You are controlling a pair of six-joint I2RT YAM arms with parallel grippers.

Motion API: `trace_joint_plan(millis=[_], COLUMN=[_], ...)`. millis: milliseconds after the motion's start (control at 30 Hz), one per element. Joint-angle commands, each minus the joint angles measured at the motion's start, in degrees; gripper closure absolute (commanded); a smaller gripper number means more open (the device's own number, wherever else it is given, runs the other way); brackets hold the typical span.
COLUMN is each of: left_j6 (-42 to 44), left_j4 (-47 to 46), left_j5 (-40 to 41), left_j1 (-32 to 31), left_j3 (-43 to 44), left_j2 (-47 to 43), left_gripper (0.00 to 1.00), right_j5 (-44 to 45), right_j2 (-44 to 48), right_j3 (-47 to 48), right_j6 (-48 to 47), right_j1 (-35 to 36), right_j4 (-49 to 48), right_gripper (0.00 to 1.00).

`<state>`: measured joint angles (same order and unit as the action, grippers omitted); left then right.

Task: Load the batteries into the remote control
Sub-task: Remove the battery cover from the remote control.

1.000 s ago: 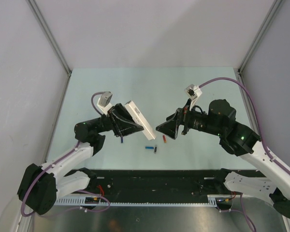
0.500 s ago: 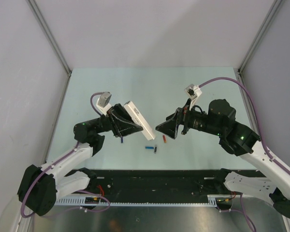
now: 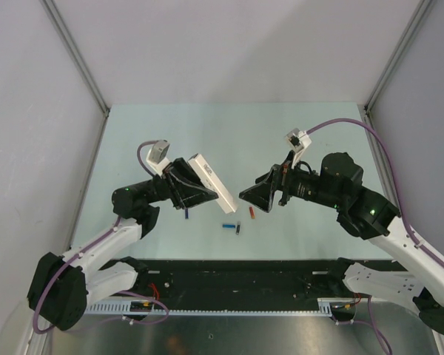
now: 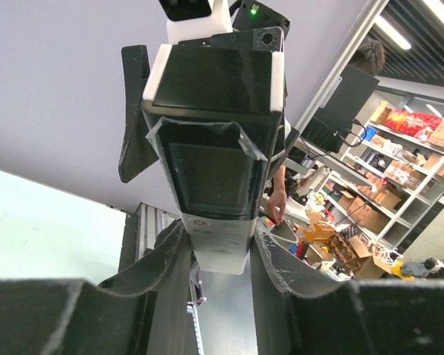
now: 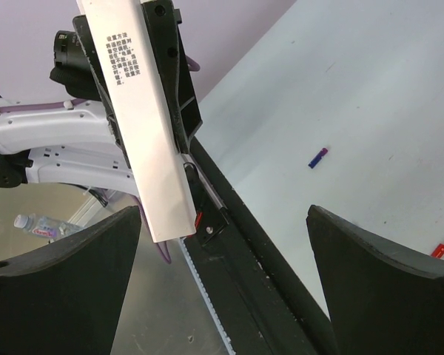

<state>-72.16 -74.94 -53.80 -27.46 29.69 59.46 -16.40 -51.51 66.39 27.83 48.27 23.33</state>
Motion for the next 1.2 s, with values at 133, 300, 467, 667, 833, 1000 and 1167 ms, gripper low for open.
trace_joint_plan(millis=[133,300,467,667,833,1000,1167], left_j6=[-1.23,-1.31,-1.31,-1.40,-1.49,-1.67,-1.84], left_j4=[-21.13,-21.13,-21.13,-21.13,-21.13,-21.13,-21.13], left_j5=[-0.16,0.01,-0.16,-0.16,0.10,0.19,0.27], left_j1=[1.18,1.36,1.36,1.45,1.53,1.45,1.45], left_j3=[0.37,0.19,-0.34,-0.60,-1.04,-1.04,-1.65], left_j2=[-1.54,-1.98,-2.24,-2.42,-2.33,-2.60,-3.21], left_gripper=[1.00,1.00,1.00,1.00,1.00,1.00,1.00], right_j5=[1.46,1.64,1.99,2.17,2.34,2.17,1.81], right_j2=[0.27,0.18,0.09,-0.44,-0.88,-0.61,-1.84], right_j3=[0.14,0.14,0.14,0.14,0.14,0.14,0.14], right_j6=[0.55,0.82,0.90,0.82,0.91,0.91,0.47], right_j1=[0.86,0.95,1.12,1.39,1.65,1.83,2.00], right_j4=[-1.01,-1.36,-0.83,-1.18,-1.53,-2.42,-2.77], right_gripper=[0.00,0.00,0.00,0.00,0.00,0.00,0.00])
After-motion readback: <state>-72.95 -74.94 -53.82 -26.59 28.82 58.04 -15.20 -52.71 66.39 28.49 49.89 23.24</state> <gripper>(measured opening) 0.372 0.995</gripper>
